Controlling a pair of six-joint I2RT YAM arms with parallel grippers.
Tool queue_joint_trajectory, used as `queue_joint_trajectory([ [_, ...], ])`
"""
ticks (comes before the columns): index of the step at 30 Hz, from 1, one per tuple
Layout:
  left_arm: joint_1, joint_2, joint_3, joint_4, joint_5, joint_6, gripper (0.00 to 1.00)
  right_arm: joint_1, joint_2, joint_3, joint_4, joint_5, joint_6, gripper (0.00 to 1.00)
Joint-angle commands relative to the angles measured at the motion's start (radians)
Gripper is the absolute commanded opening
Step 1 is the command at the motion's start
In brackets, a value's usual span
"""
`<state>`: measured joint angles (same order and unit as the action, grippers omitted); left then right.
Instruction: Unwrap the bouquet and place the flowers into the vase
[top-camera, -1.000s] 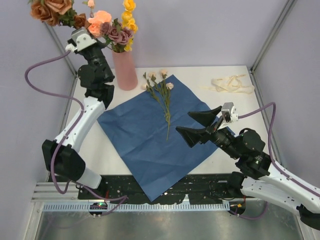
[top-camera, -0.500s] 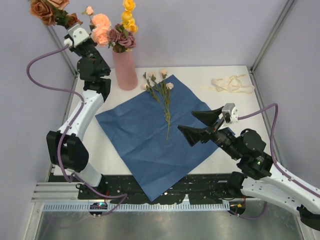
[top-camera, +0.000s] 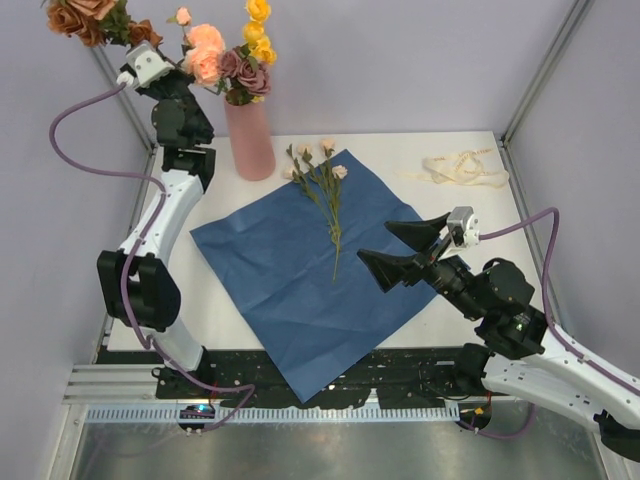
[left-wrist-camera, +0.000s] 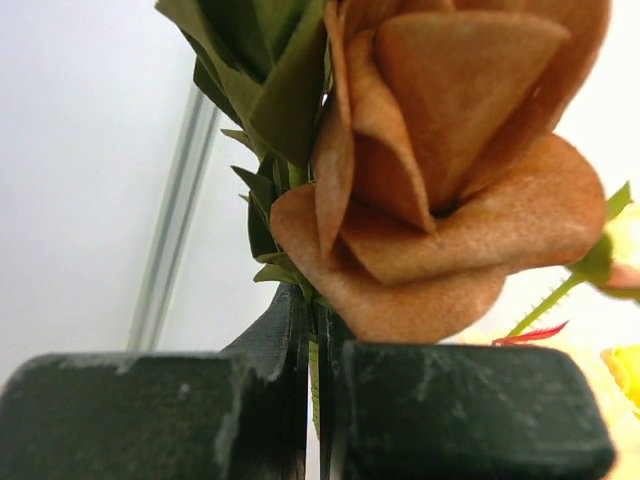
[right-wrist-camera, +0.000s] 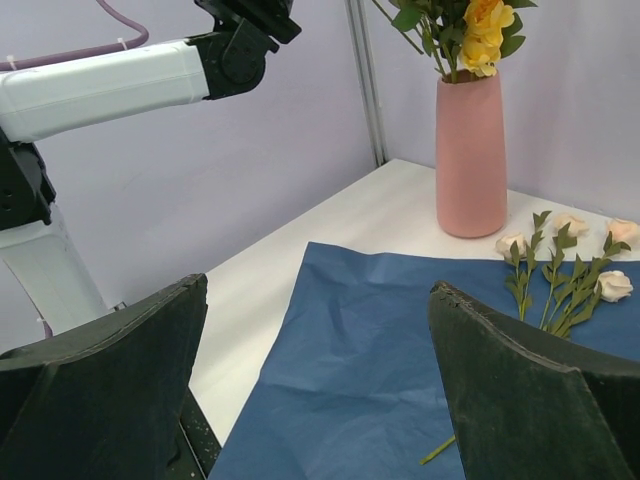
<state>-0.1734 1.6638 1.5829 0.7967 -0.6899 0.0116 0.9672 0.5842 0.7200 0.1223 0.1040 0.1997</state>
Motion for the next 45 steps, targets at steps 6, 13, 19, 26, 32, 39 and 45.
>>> queue_joint_trajectory([
  [6,0.017,0.137,0.141,0.029,0.15,-0.078,0.0,0.004,0.011,0.053,0.028,0.028,-0.019,0.95],
  [13,0.017,0.163,0.114,0.025,0.194,-0.071,0.0,0.004,0.043,0.059,0.051,0.026,-0.023,0.96],
  [19,0.017,0.191,0.1,0.021,0.242,-0.062,0.0,0.004,0.049,0.055,0.056,0.025,-0.02,0.95],
  [26,0.017,0.203,0.042,-0.002,0.308,-0.062,0.24,0.004,0.06,0.062,0.056,0.022,-0.014,0.95],
  [32,0.023,0.113,-0.066,-0.054,0.426,-0.076,0.73,0.002,0.074,0.078,0.04,0.03,0.004,0.95],
  [39,0.023,-0.012,-0.265,-0.126,0.634,-0.167,0.9,0.002,0.094,0.085,0.04,0.005,0.055,0.96],
  [45,0.029,-0.085,-0.348,-0.217,0.645,-0.182,0.94,0.001,0.092,0.093,-0.009,0.013,0.087,0.95],
])
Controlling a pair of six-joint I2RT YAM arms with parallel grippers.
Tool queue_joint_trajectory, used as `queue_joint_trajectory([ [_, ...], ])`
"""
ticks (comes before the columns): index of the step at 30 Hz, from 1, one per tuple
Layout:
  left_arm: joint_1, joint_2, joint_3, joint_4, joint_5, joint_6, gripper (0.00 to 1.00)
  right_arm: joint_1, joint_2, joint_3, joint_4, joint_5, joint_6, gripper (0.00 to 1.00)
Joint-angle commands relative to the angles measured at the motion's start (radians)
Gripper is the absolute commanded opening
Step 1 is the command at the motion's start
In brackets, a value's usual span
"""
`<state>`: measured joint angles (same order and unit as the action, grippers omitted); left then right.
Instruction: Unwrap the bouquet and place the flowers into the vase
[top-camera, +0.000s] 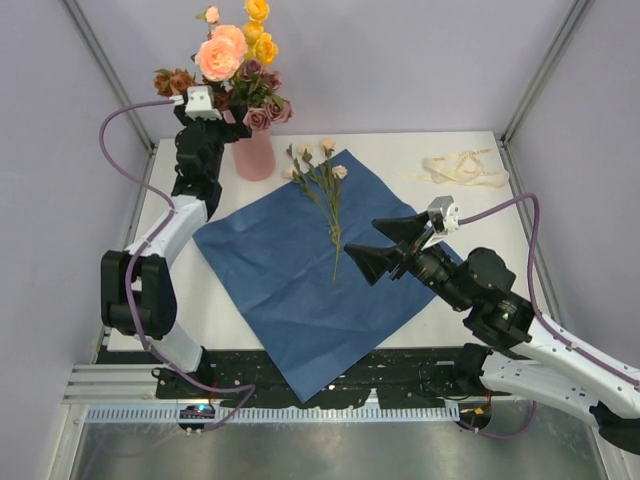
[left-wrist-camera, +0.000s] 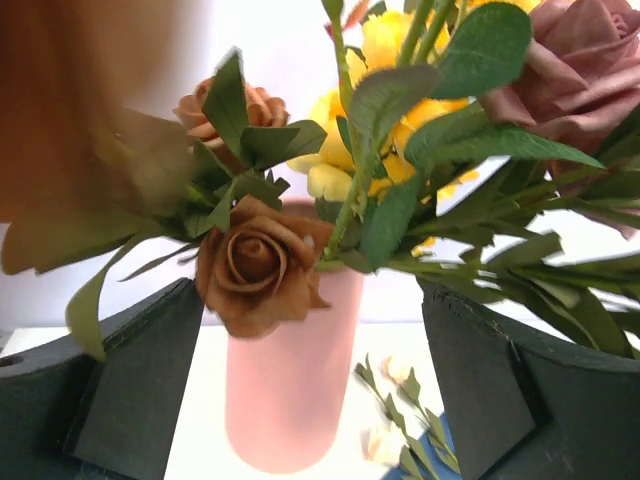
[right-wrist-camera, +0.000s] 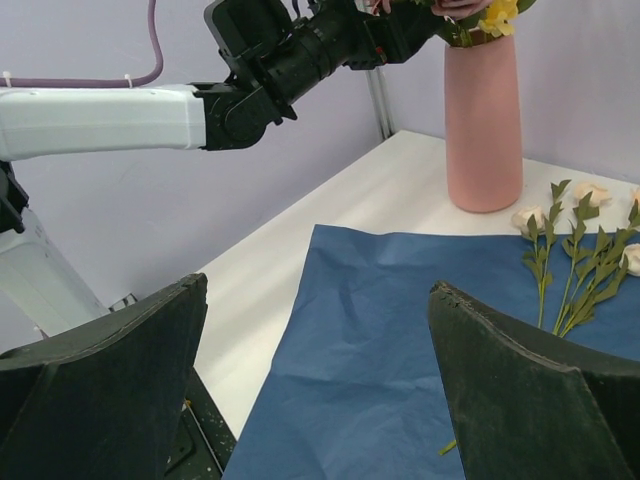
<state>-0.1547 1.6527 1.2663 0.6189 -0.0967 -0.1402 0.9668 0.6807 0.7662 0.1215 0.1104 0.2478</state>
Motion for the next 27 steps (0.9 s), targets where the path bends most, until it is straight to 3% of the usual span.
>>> queue_joint_trajectory([
  [1,0.01,-0.097,-0.047,-0.047,0.063,-0.035,0.95,0.004,-0.001,0.048,-0.013,0.03,0.066,0.95],
  [3,0.011,-0.128,-0.083,-0.051,0.08,-0.047,1.0,0.003,0.016,0.045,-0.036,0.081,0.123,0.96],
  [10,0.01,-0.275,-0.258,-0.054,0.092,-0.142,1.0,0.004,0.06,0.007,-0.051,0.156,0.254,0.95],
  [17,0.01,-0.456,-0.416,-0.139,0.248,-0.249,1.0,-0.008,0.16,-0.007,-0.082,0.282,0.298,0.95],
  [26,0.01,-0.685,-0.363,-0.617,0.406,-0.228,1.0,-0.108,0.4,0.024,-0.052,0.284,0.197,1.0],
  [27,0.01,-0.708,-0.354,-0.683,0.431,-0.228,1.0,-0.135,0.43,0.031,-0.043,0.272,0.188,0.94],
])
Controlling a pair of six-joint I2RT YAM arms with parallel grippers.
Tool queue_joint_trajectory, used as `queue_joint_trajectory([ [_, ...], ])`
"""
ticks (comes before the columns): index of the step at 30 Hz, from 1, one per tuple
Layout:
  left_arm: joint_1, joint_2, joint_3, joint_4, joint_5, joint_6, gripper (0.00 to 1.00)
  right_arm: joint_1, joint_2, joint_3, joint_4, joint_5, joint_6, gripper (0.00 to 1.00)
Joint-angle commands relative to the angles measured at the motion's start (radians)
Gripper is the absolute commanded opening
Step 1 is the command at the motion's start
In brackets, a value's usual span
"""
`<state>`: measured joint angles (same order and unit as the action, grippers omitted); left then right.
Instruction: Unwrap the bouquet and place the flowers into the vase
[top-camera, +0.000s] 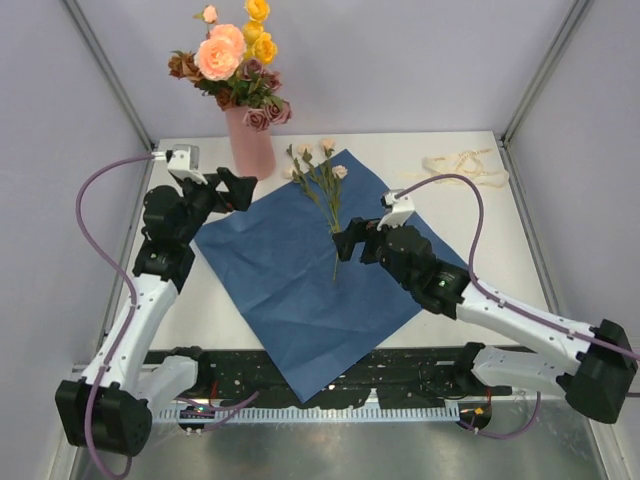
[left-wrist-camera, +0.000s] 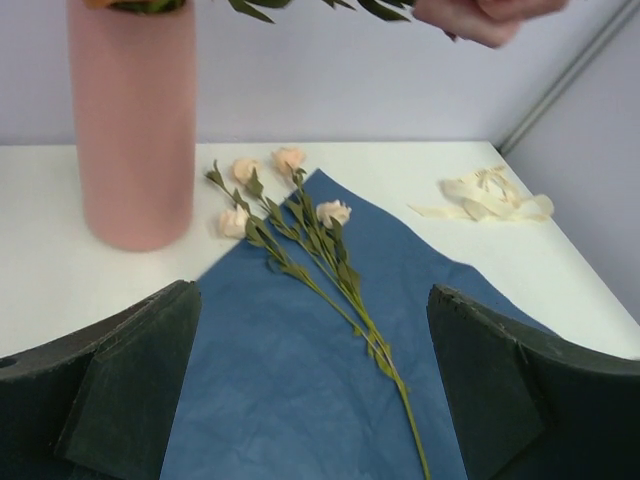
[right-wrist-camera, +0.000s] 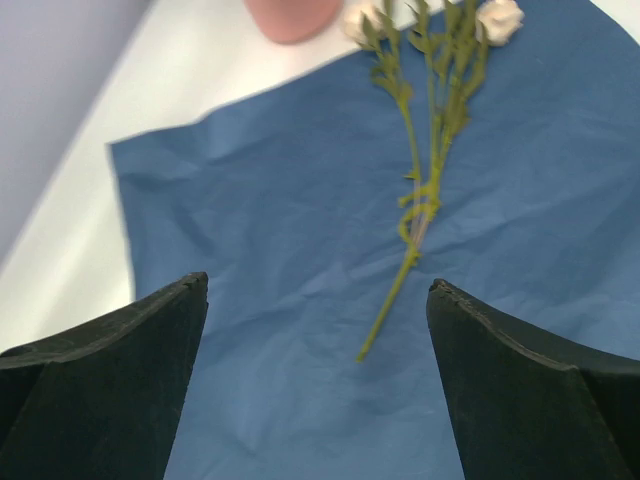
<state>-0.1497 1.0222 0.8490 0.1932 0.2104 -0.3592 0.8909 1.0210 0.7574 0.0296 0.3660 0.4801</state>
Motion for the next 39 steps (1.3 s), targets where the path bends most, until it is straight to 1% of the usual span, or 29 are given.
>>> queue_joint_trajectory([
  [1,0.006,-0.098,0.071,-0.317,0.145,-0.007,1.0,-0.072,0.14,0.058,0.053,-0.004,-0.051,0.92],
  [2,0.006,-0.126,0.067,-0.377,0.159,-0.009,1.0,-0.09,0.172,0.069,0.055,-0.018,-0.061,0.87],
  [3,0.006,-0.16,0.055,-0.403,0.174,-0.014,1.0,-0.101,0.238,0.106,0.052,-0.022,-0.066,0.85],
  [4,0.006,-0.206,0.03,-0.417,0.211,-0.018,1.0,-0.112,0.27,0.147,0.032,-0.022,-0.075,0.81],
  [7,0.006,-0.328,-0.06,-0.413,0.291,-0.024,1.0,-0.124,0.429,0.226,-0.011,-0.012,-0.089,0.73],
  [10,0.006,-0.44,-0.113,-0.466,0.313,0.003,1.0,-0.125,0.552,0.302,-0.086,-0.001,-0.083,0.69],
  [14,0.004,-0.546,-0.151,-0.566,0.268,0.071,0.99,-0.125,0.661,0.385,-0.137,0.002,-0.049,0.61],
  [17,-0.002,-0.629,-0.218,-0.539,0.219,0.065,1.0,-0.125,0.732,0.439,-0.184,0.031,-0.032,0.54],
  [19,-0.002,-0.675,-0.228,-0.531,0.193,0.062,1.0,-0.125,0.774,0.47,-0.209,0.043,-0.031,0.52],
  [22,-0.007,-0.691,-0.219,-0.561,0.135,0.071,1.0,-0.124,0.823,0.499,-0.227,0.048,-0.031,0.5],
  [26,-0.01,-0.679,-0.205,-0.574,0.126,0.077,1.0,-0.125,0.864,0.508,-0.24,0.022,-0.021,0.45],
  [34,-0.011,-0.677,-0.205,-0.572,0.13,0.078,1.0,-0.124,0.938,0.55,-0.286,-0.035,0.015,0.41],
  [39,-0.01,-0.679,-0.206,-0.572,0.122,0.08,1.0,-0.124,0.972,0.573,-0.333,-0.022,0.018,0.36],
])
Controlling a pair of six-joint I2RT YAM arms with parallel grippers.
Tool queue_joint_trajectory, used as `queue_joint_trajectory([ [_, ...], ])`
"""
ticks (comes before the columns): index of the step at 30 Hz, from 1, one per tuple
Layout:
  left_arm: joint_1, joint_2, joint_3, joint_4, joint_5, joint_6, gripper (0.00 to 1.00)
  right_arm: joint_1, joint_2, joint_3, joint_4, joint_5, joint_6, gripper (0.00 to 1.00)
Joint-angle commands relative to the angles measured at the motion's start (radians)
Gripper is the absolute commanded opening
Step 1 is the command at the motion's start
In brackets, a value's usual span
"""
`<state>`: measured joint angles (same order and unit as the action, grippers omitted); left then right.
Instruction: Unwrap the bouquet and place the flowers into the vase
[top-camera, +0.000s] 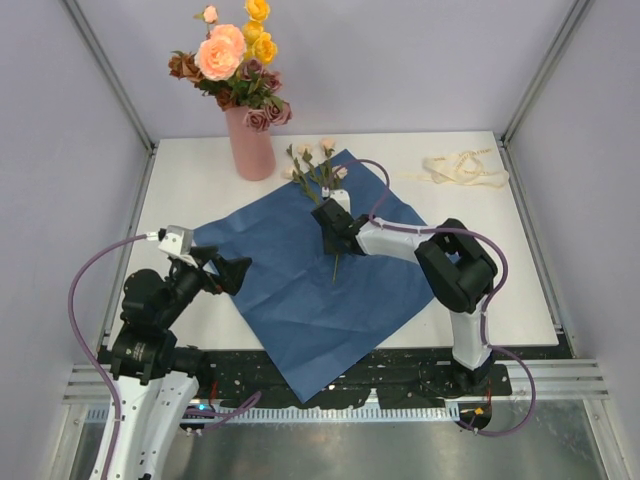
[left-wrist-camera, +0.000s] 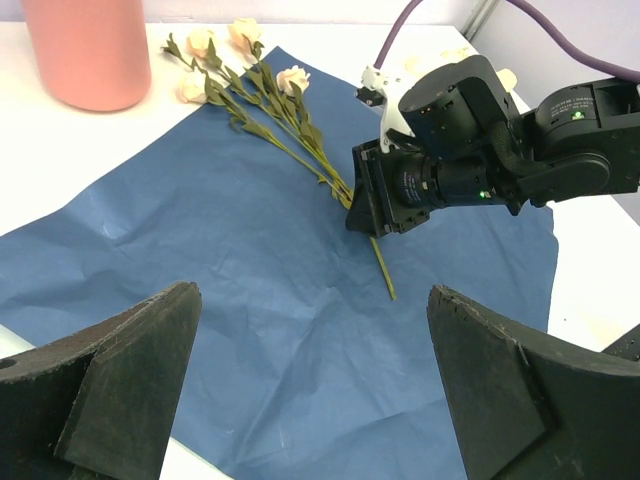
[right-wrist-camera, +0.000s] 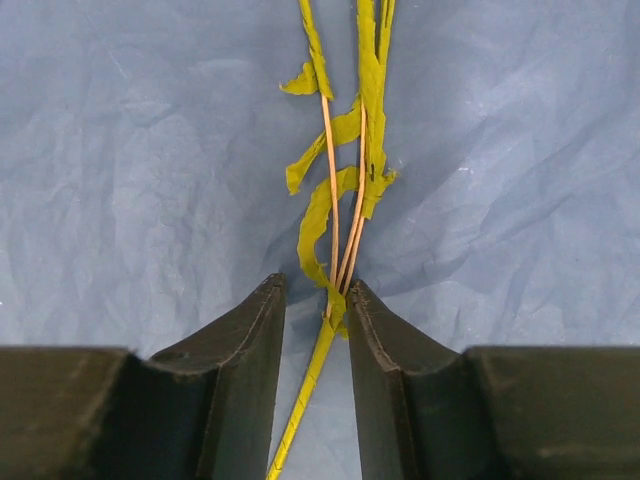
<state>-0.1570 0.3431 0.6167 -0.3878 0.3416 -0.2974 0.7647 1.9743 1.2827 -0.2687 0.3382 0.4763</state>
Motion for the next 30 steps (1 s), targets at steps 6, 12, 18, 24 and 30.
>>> queue_joint_trajectory([
  [6,-0.003,0.016,0.034,0.001,0.017,0.027,1.0,0.004,0.026,0.035,-0.043,0.019,0.024,0.17],
  [12,-0.004,0.028,0.034,0.006,0.01,0.014,1.0,0.004,-0.035,-0.028,0.038,0.012,0.025,0.05],
  [18,-0.004,0.102,0.055,0.004,0.085,-0.118,0.99,-0.005,-0.149,-0.127,0.195,-0.051,0.053,0.05],
  [24,-0.004,0.157,0.003,0.061,0.073,-0.284,0.91,-0.008,-0.27,-0.23,0.339,-0.155,0.114,0.06],
  [30,-0.004,0.184,-0.103,0.219,0.05,-0.426,0.89,-0.008,-0.4,-0.339,0.459,-0.27,0.168,0.05],
])
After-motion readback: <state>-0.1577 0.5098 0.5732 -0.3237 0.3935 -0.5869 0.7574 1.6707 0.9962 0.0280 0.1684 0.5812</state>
